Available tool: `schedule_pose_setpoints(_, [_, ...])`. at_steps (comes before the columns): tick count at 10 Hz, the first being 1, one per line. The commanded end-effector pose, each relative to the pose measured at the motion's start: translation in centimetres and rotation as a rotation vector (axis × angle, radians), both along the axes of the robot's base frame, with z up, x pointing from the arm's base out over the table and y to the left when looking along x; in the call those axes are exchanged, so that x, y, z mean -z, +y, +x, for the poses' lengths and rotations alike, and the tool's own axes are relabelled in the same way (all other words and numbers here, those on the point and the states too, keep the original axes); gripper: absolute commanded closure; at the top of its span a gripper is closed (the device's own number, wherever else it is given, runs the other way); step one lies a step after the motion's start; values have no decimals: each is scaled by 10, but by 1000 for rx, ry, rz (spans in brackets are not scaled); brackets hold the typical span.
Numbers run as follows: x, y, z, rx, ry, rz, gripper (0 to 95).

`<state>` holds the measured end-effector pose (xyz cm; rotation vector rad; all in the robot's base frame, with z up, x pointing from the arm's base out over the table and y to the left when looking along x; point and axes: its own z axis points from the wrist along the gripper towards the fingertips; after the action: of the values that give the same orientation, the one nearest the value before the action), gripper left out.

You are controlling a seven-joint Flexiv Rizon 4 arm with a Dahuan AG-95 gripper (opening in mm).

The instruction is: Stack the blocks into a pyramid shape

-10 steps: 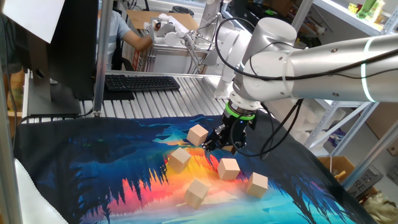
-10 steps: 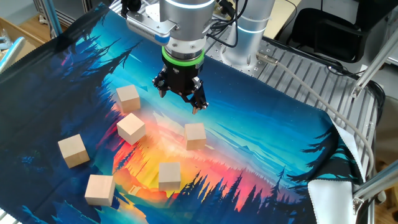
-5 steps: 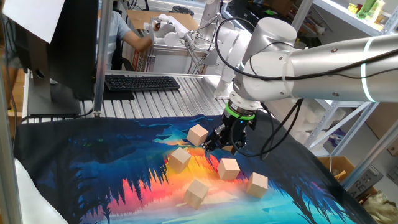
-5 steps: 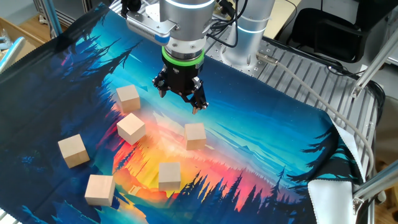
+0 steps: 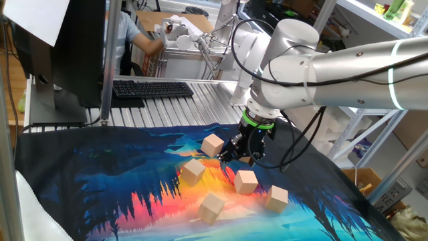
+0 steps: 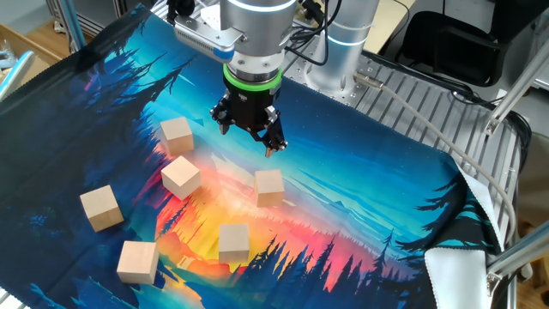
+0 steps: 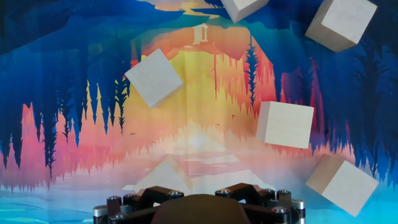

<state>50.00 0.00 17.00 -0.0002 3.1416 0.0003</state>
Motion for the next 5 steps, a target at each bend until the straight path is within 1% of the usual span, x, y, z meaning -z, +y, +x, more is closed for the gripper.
schedule_pose_setpoints(1, [0, 0, 0, 0, 0, 0, 0])
schedule_pose_setpoints(2, [0, 0, 0, 205, 57, -63, 950])
schedule_pose_setpoints(5, [0, 0, 0, 205, 57, -61, 950])
